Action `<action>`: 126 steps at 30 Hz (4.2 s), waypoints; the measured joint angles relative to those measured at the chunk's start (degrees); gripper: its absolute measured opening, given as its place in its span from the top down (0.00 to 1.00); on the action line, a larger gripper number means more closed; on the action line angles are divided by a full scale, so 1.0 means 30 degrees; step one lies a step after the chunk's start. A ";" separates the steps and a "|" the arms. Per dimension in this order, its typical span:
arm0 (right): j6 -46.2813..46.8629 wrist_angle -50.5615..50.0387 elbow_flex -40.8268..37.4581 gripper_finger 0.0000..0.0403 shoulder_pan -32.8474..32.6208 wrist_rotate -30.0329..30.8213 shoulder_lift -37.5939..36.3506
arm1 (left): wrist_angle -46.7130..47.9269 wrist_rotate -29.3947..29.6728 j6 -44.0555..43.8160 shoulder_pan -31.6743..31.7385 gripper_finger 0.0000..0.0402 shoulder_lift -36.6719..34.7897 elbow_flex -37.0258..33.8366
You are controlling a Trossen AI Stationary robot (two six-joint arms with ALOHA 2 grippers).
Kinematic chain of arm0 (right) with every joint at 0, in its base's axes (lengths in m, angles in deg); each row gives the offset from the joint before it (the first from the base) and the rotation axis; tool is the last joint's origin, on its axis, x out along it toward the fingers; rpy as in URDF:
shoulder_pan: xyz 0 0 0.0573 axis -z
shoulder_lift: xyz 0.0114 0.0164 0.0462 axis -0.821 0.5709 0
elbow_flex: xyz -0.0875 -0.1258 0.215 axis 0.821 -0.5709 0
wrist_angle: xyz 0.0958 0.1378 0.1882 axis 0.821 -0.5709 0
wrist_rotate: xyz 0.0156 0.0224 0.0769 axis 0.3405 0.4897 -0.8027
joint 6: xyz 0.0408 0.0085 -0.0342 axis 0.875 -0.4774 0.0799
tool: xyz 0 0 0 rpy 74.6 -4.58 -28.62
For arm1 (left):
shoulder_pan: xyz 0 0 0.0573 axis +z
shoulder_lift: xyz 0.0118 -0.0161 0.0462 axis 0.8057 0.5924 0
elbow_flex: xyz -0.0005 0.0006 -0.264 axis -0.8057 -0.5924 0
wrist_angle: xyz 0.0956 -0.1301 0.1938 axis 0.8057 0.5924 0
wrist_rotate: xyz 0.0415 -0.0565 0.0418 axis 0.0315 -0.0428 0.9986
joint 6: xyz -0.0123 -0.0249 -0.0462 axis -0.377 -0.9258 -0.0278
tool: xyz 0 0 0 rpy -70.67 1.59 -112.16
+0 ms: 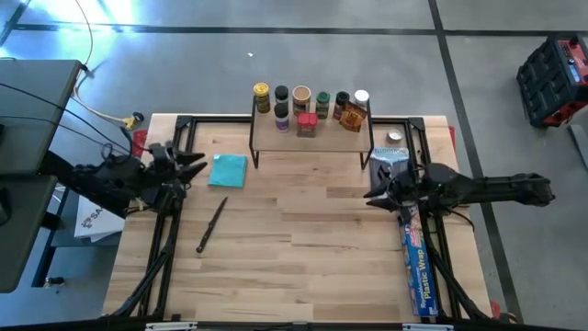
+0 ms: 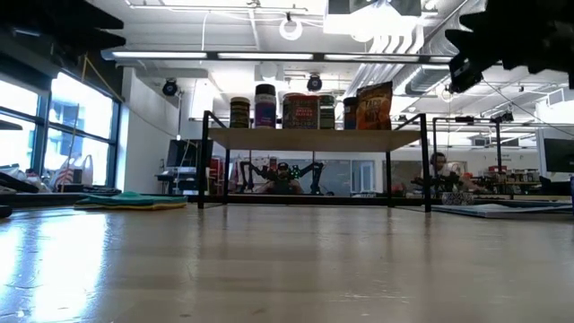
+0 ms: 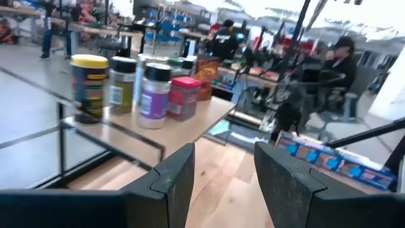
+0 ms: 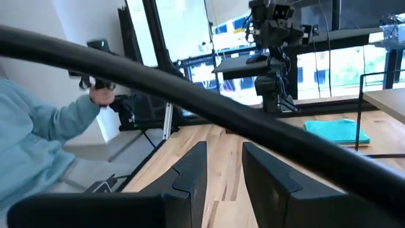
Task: Shelf spices
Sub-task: Return to Home Position
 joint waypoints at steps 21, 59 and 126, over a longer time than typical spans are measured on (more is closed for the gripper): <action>-0.0312 0.4256 -0.2729 0.77 0.0000 -0.0612 -0.0518 | -1.2943 -0.9528 0.0043 0.6257 0.84 0.0656 -0.8319; -0.1117 -0.5859 -0.2743 0.77 -0.0708 0.7575 -0.8091 | -1.0956 -1.0756 0.1285 0.7475 0.92 0.0780 -0.8319; -0.0846 -0.6070 -0.2736 0.77 -0.0714 0.6585 -0.8066 | -0.9041 -1.2961 0.2116 0.4576 0.92 0.0015 -0.8304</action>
